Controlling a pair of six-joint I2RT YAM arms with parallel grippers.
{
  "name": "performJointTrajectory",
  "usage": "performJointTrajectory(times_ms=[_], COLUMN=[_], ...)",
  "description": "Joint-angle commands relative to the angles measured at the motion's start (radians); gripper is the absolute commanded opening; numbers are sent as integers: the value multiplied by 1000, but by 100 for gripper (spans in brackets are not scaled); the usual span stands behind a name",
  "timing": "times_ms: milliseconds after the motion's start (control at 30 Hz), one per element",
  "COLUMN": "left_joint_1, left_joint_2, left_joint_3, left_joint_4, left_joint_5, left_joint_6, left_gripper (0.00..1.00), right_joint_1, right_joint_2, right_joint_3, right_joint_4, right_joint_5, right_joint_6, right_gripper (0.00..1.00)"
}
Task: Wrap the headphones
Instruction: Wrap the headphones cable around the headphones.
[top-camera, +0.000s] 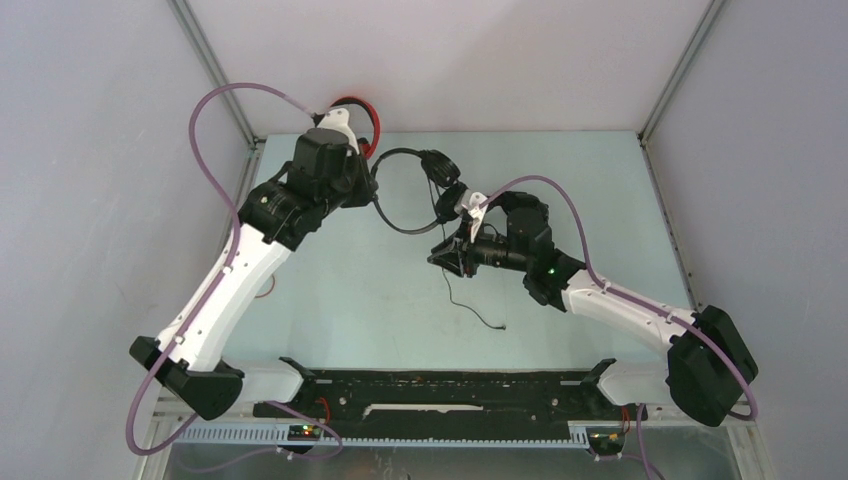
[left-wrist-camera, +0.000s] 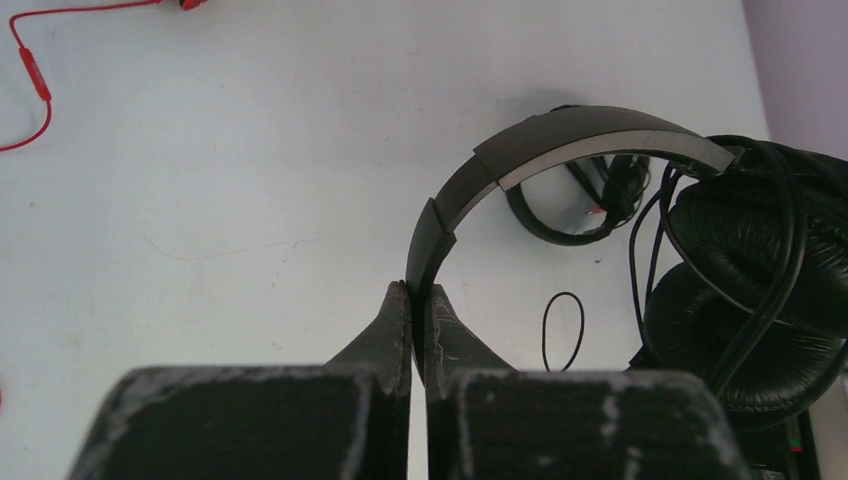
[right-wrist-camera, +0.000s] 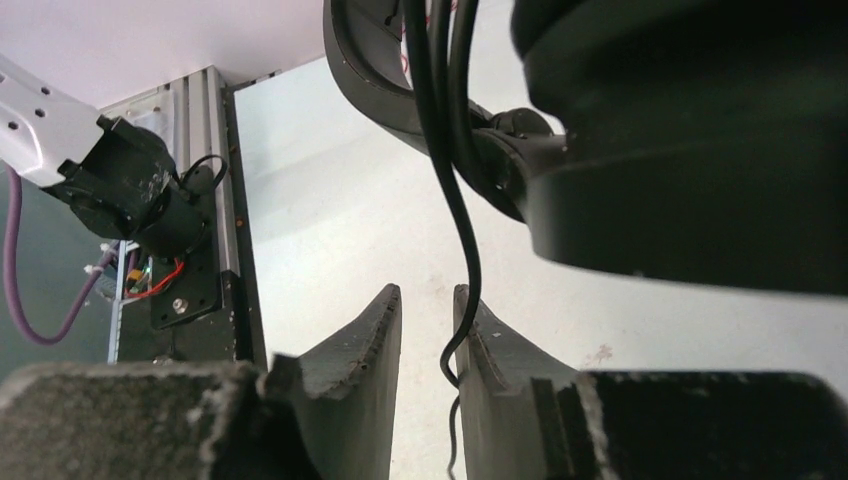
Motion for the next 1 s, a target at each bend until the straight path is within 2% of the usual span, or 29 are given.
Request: performJointTrajectory(times_ms=[0, 333, 467, 700, 967], left_joint_1=[2, 8, 10, 11, 12], left_joint_2=[-75, -116, -130, -126, -128], left_joint_3=[22, -29, -26, 2, 34], left_joint_4=[138, 182, 201, 206, 212], left_joint_5=[21, -31, -12, 18, 27], left_joint_6=[-63, -51, -60, -80, -101], left_gripper=[0, 0, 0, 0, 0], right_joint_1=[6, 25, 31, 40, 48], right_joint_2=[-28, -166, -134, -105, -63], right_joint_3=[-22, -44, -45, -98, -114], right_joint_4=[86, 99, 91, 161, 189], right_joint_5=[52, 193, 210, 212, 175], right_joint_6=[-13, 72, 66, 33, 34], right_gripper=[31, 31, 34, 44, 46])
